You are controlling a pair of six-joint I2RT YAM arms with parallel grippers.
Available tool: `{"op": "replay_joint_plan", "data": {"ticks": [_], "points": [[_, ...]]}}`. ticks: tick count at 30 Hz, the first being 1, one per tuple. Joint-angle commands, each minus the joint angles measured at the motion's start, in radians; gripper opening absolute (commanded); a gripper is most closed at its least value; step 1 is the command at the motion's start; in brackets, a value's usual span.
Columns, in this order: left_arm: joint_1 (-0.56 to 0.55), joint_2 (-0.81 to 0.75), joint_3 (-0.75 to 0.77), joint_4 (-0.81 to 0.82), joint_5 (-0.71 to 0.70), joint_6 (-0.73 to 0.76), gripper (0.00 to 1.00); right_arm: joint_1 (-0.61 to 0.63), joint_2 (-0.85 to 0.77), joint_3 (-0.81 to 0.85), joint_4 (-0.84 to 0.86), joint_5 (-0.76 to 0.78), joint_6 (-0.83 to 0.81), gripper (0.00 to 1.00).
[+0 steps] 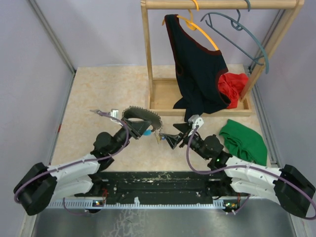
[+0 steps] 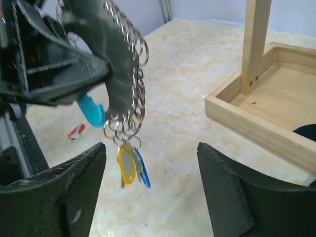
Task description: Put the keys on the keyring
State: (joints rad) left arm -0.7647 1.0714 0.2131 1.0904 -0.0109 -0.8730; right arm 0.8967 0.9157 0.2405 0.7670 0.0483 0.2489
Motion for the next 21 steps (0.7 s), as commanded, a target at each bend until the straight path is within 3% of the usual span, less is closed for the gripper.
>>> {"op": "replay_joint_plan", "data": {"ticks": [1,12,21], "points": [[0.006,-0.103,0.135,-0.389,0.022,0.212,0.0,0.01,-0.062,-0.015,-0.004,0.006,-0.136,0.76],[0.005,-0.128,0.322,-0.72,0.046,0.407,0.0,0.01,-0.007,-0.106,0.255,-0.091,-0.268,0.61],[0.005,-0.116,0.357,-0.729,0.092,0.456,0.0,0.011,0.181,-0.083,0.433,-0.18,-0.322,0.46]]}}
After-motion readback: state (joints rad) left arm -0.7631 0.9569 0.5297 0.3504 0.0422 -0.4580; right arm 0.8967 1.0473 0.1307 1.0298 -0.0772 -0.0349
